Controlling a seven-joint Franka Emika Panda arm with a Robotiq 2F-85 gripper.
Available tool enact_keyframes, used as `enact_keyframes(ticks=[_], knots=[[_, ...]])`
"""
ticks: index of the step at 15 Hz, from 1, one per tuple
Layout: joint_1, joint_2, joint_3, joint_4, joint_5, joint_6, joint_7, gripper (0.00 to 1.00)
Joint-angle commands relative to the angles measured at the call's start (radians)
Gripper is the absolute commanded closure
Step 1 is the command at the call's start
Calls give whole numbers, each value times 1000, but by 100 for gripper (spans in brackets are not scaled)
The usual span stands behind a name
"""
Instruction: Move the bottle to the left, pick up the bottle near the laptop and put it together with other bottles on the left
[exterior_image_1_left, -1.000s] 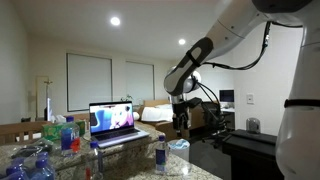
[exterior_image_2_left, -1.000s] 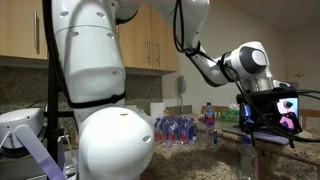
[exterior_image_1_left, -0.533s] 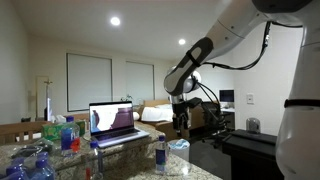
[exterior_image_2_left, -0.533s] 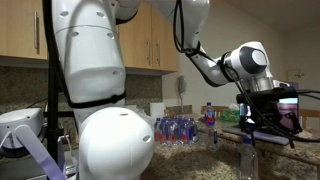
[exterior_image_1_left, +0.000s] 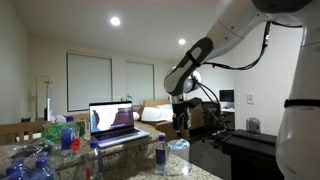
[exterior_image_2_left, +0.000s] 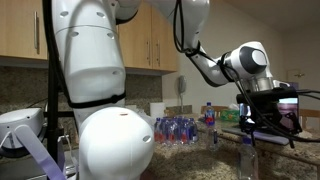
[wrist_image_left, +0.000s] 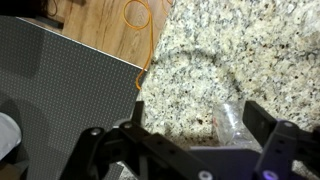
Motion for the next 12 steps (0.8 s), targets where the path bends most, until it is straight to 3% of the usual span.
enact_keyframes(ticks=[1, 6, 12], knots=[[-12, 1, 12, 3, -14, -14, -7, 0], [-4, -2, 10, -2, -18, -9, -107, 0], [21, -13, -7, -13, 60, -8, -394, 0]])
